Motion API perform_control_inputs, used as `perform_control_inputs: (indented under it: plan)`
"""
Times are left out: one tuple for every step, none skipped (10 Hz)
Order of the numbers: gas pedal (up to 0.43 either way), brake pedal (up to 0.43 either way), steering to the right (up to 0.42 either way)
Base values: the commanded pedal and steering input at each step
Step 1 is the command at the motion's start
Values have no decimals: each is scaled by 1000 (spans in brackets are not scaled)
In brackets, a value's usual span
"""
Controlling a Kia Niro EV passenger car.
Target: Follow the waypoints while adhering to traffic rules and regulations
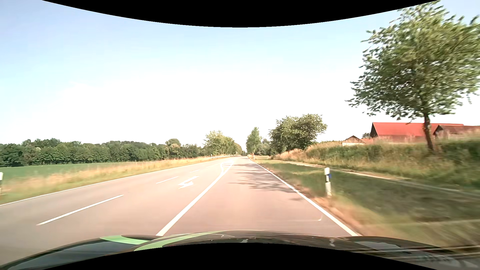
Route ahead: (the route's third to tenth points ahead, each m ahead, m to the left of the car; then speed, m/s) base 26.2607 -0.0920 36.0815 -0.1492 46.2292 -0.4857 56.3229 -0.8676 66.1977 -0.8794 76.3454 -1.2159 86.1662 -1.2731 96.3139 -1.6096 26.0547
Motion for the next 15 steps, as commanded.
perform_control_inputs:
  plan:
    - [260, 0, 0]
    - [260, 0, 0]
    - [260, 0, 1]
    - [260, 0, 2]
    - [260, 0, 2]
    - [260, 0, 2]
    - [260, 0, 1]
    - [260, 0, 0]
    - [260, 0, 0]
    - [260, 0, 0]
    - [260, 0, 0]
    - [260, 0, 0]
    - [260, 0, 0]
    - [248, 0, 1]
    - [248, 0, 1]
